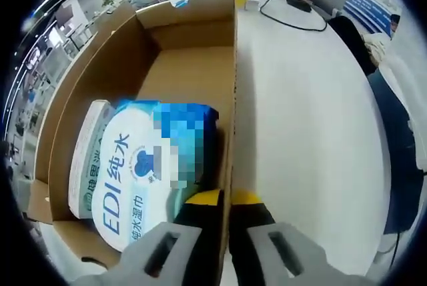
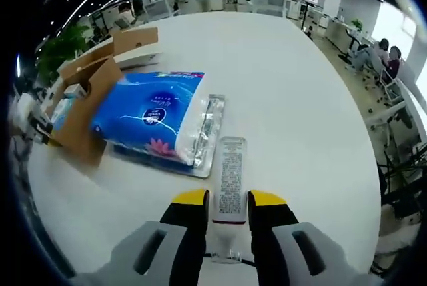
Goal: Operate the shoe box by opening the lid, removing the specified soft item, and placing it in the target area until the item is outside and the box remains undamaged.
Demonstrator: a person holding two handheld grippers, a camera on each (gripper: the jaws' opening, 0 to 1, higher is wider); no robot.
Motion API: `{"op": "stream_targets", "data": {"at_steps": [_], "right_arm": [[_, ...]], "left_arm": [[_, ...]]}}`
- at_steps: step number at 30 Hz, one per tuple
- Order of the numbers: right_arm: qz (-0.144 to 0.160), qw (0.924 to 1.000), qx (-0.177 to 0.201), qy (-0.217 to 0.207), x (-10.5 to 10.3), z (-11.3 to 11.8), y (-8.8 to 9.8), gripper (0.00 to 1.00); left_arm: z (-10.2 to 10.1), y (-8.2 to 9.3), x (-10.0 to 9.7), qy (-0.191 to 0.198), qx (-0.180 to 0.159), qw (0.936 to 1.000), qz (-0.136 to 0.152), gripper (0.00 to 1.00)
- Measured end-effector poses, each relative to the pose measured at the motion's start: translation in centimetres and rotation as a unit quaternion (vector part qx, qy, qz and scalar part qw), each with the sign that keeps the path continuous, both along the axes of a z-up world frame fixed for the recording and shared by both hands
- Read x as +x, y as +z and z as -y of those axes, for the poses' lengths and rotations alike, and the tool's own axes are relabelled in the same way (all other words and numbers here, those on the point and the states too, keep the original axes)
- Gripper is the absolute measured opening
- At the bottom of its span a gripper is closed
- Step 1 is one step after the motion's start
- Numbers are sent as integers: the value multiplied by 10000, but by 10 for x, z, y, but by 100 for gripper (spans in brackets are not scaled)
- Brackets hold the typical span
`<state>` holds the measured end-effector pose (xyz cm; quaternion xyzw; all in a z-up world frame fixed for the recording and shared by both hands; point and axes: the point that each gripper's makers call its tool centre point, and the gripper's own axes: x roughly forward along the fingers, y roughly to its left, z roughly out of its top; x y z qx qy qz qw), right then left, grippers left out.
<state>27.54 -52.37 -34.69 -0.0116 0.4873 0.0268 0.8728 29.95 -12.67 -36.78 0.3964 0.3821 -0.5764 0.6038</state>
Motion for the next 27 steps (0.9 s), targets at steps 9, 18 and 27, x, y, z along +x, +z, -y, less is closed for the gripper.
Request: {"op": "stream_targets", "data": {"at_steps": [9,18,27], "right_arm": [[107,9993,149,-332,3,2,-1,19],[168,9998,-68,-74,2,-2,1,23],[512,9982,-310,95,2,-12,38,32]], "left_arm": [[0,1,0,25,5,10000,-12,1],[0,0,0,24,11,10000,-11,1],[0,0,0,22,5,10000,-11,1]]}}
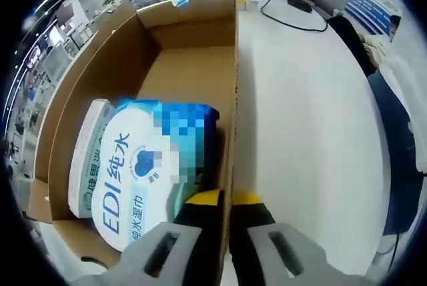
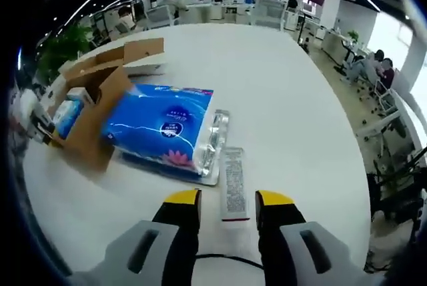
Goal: Operate the shoe box by opening the lid, removing the specified soft item, and placing it in the target area until the item is outside and the box remains undamaged.
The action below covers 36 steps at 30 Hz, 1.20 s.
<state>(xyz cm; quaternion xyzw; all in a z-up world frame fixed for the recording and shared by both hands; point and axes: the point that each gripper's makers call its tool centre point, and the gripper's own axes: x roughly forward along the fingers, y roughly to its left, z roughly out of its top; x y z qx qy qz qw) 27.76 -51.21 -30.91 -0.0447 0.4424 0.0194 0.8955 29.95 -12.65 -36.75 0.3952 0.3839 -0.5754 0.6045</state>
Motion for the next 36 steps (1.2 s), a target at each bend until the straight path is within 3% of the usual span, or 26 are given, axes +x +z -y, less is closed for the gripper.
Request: {"op": "stream_targets", "data": {"at_steps": [6,13,17,18,21,27,32,35,36], "right_arm": [[222,9983,-276,456,-1,-25,29,37],[436,9910,-623,1104,-7,-77,64,36],[475,9892,-592,1257,-8,-97,76,37],[610,9839,-638,1554,-4,-115,88,37],[834,9744,-737,1954,2,-138,102,41],[915,9697,-689,2157,12,-180,120,48],[983,9481,-834,2906,28,-227,131,51],[992,9414,-756,3135,37,-244,132,51],[979,9354,-774,3309,41,-251,131,51]], "left_arm": [[0,0,0,11,-1,10000,15,1],[0,0,0,-56,-7,10000,29,1],[0,0,0,-96,-10,9999,51,1],[0,0,0,-98,-6,9999,59,1],[1,0,0,-90,-18,9999,65,1],[1,0,-2,-249,-40,9995,210,1],[2,1,-1,-312,-52,9993,175,1],[2,0,-1,-314,-44,9993,200,1],[2,0,-1,-308,-37,9993,204,1]]}}
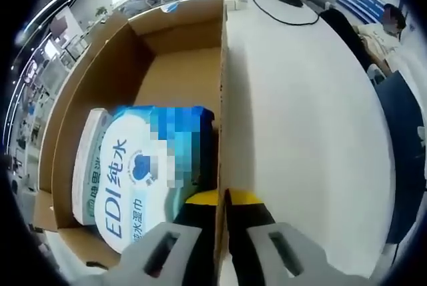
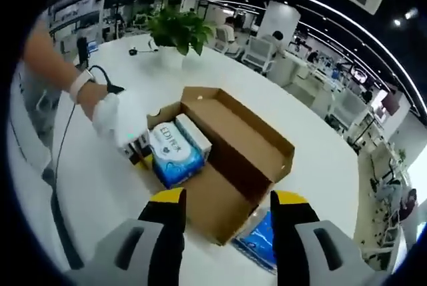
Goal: Operate the shoe box by opening the lid, removing the specified soft item, and placing it in the target area until the item is outside and the box remains undamaged.
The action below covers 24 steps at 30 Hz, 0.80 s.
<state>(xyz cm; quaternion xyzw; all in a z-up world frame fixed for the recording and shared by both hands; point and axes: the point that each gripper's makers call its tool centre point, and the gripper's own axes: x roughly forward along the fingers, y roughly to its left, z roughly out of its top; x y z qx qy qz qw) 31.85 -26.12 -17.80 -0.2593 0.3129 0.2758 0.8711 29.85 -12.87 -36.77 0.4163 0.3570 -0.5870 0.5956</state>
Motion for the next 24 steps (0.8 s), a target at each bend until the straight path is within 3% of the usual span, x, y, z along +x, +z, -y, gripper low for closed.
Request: {"op": "stream_targets", "data": {"at_steps": [4,6,11,15,24], "right_arm": [[-48,9985,-110,526,12,-22,-9,47],[-97,9973,-169,711,31,-20,-18,46],[-186,9936,-187,1094,46,-43,-34,46],[-276,9870,-305,1555,62,-64,-57,42],[-535,9807,-510,1809,86,-87,-97,38]], "left_arm": [[0,1,0,67,-42,10000,-16,1],[-1,1,0,128,-72,9999,29,1],[-1,0,1,219,-62,9997,-25,1],[-2,0,2,245,-64,9997,-60,1],[-3,0,2,344,-99,9993,-122,2]]}}
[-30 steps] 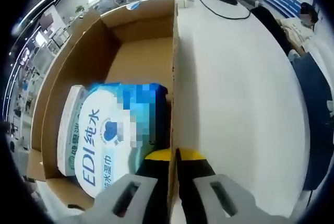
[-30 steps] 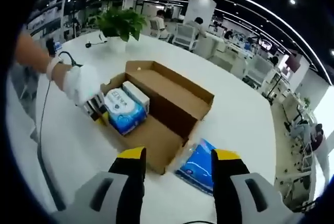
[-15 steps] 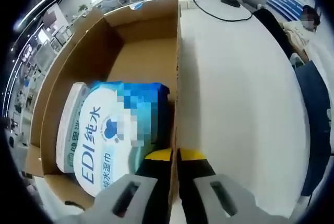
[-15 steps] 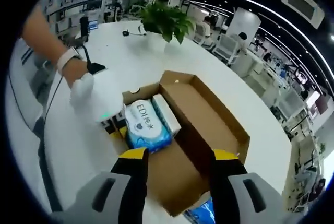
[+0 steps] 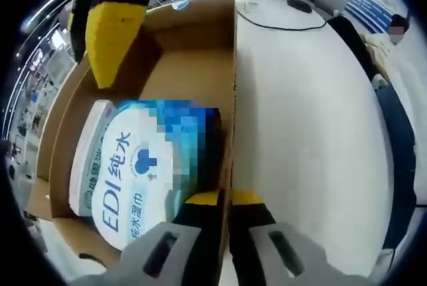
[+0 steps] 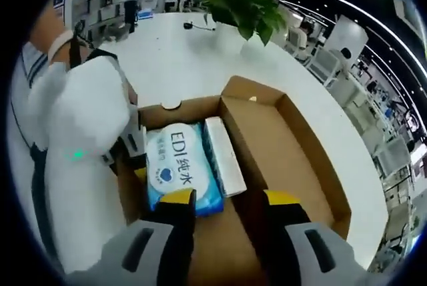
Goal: Operate the shoe box by opening the lid, removing the specified soft item, and placing it in the target area until the item is outside and the box remains undamaged.
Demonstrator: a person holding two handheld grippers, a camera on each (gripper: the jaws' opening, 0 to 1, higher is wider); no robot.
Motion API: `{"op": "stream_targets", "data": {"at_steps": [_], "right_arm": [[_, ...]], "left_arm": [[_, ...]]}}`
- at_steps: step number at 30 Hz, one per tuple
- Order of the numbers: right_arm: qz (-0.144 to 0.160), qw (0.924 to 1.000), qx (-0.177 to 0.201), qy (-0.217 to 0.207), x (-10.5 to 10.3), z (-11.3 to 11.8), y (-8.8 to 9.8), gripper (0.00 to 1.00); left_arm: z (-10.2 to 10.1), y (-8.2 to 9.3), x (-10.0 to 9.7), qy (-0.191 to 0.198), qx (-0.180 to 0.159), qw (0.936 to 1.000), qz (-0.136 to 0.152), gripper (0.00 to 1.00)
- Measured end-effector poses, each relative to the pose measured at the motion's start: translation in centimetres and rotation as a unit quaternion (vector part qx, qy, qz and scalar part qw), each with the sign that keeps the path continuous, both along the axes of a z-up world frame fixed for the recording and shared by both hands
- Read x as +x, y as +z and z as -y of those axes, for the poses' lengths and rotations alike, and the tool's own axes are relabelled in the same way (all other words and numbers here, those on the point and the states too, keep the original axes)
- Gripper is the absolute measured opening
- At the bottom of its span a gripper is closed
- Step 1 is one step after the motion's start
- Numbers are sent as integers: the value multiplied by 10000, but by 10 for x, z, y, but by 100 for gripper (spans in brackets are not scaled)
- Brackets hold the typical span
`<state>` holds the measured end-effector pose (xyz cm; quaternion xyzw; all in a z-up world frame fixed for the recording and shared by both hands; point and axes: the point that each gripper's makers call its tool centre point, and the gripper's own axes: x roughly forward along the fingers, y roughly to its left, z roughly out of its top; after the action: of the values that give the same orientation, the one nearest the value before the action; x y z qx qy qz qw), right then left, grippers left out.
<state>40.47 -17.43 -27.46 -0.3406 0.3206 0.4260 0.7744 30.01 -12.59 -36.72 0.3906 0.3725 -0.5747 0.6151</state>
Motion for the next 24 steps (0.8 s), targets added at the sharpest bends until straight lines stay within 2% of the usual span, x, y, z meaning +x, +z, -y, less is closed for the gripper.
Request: {"op": "stream_targets", "data": {"at_steps": [5,9,12,14,16,20,24], "right_arm": [[-91,9999,-19,93,7,-16,-10,36],[-133,9995,-180,244,10,-29,-21,36],[-138,9991,-261,316,11,-35,-24,33],[-75,9992,-182,353,14,-42,-22,29],[-53,9983,-425,407,11,-43,-24,27],[-70,9975,-526,476,7,-49,-23,23],[-146,9969,-587,502,10,-44,-27,20]], "left_arm": [[0,0,-1,45,-57,10000,-63,2],[0,-1,-1,76,-85,9999,-60,2],[1,0,-1,102,-122,9998,-70,2],[1,0,-1,111,-134,9998,-83,2],[1,0,-1,112,-147,9998,-76,2],[1,1,-1,125,-155,9998,-77,2],[2,0,-1,111,-167,9998,-85,2]]}}
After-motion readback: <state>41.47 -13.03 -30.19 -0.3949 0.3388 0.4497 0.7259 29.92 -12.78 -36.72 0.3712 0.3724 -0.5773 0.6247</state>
